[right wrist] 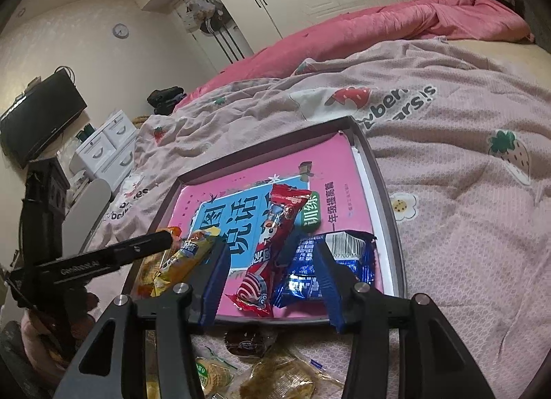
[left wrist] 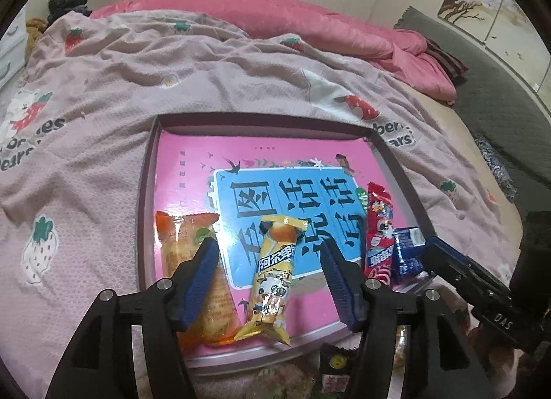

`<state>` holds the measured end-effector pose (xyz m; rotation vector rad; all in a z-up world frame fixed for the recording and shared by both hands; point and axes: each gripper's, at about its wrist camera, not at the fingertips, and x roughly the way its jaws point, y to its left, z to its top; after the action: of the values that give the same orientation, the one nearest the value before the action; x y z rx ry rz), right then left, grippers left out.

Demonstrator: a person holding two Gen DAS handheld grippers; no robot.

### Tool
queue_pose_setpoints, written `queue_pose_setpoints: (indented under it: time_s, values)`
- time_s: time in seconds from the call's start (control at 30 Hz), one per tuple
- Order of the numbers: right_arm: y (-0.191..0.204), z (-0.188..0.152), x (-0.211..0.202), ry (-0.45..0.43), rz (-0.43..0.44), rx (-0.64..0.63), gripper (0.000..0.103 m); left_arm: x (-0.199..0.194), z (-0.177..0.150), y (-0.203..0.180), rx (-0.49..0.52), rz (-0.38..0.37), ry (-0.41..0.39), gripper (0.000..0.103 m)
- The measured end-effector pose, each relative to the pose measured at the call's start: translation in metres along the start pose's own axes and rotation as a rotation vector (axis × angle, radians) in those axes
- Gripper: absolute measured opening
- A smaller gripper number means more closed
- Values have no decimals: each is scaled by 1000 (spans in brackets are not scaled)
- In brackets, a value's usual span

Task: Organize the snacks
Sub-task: 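Open both tools to release the chip bag and candy stick in the tray, then withdraw both open tools from the tray toward the loose snacks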

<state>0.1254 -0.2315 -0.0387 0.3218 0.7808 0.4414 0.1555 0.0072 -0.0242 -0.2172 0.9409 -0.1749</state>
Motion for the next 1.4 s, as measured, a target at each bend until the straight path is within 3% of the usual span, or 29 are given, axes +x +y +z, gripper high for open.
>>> queue_pose_setpoints:
  time_s: [0.27,1.4]
  values:
    - [14,1,-6,-18,-19,-79,55,-21,3,0,3,8,-32,71]
    - [62,-12,-32,-54,-44,-315,58,-89,-2,7,28,34,-136,75]
